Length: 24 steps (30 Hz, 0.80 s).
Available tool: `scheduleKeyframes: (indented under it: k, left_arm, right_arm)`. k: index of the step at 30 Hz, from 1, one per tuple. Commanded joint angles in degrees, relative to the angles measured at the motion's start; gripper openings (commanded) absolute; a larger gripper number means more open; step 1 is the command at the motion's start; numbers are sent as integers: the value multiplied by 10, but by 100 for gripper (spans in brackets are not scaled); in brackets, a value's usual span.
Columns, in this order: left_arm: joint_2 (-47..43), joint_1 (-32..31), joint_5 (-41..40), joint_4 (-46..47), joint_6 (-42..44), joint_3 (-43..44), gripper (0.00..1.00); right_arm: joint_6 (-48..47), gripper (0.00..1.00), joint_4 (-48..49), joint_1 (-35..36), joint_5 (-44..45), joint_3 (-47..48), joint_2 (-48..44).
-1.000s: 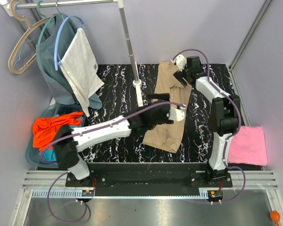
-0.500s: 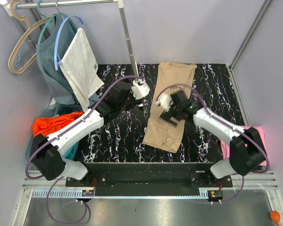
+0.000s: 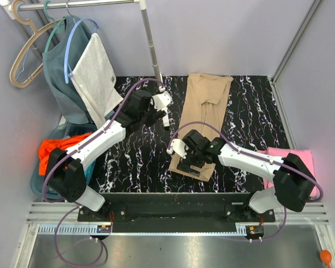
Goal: Fold and stack the t-shirts
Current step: Fold the tshirt
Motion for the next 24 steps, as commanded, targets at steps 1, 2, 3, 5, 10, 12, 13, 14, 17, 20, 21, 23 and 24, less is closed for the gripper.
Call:
scheduleKeyframes:
  k: [1, 2, 3, 5, 10, 12, 13, 14, 17, 20, 21, 23, 24]
  left_arm:
    - [11, 15, 16, 16, -12, 31, 99]
    - [14, 15, 14, 17, -12, 31, 99]
    - [18, 17, 14, 16, -13, 30, 99]
    - [20, 18, 15, 17, -13, 28, 99]
    - [25, 18, 17, 16, -11, 25, 99]
    - [29, 17, 16, 17, -6, 22, 99]
    - [27, 18, 16, 18, -4, 21, 99]
    - [29, 18, 16, 17, -4, 19, 99]
    - [28, 18, 22, 18, -2, 12, 99]
    - [27, 19, 22, 21, 3, 4, 99]
    - [26, 18, 21, 22, 4, 2, 99]
    - [22, 18, 21, 28, 7, -6, 99]
    - [20, 19, 22, 29, 9, -9, 99]
  right_arm:
    - [21, 100, 12, 17, -49, -17, 8]
    - [22, 100, 17, 19, -50, -21, 11]
    - [21, 100, 27, 19, -48, -26, 14]
    - [16, 100, 34, 19, -45, -39, 23]
    - [-13, 100, 46, 19, -38, -42, 44]
    - [-23, 100, 57, 19, -39, -46, 53]
    - [-25, 100, 58, 19, -40, -44, 59]
    - [-28, 100, 61, 19, -40, -44, 69]
    - [-33, 100, 66, 19, -46, -41, 86]
    - [-37, 98, 66, 19, -64, -42, 100]
    - [-38, 96, 68, 19, -73, -44, 103]
    - [-40, 91, 69, 19, -81, -46, 118]
    - [-40, 85, 68, 19, -88, -46, 124]
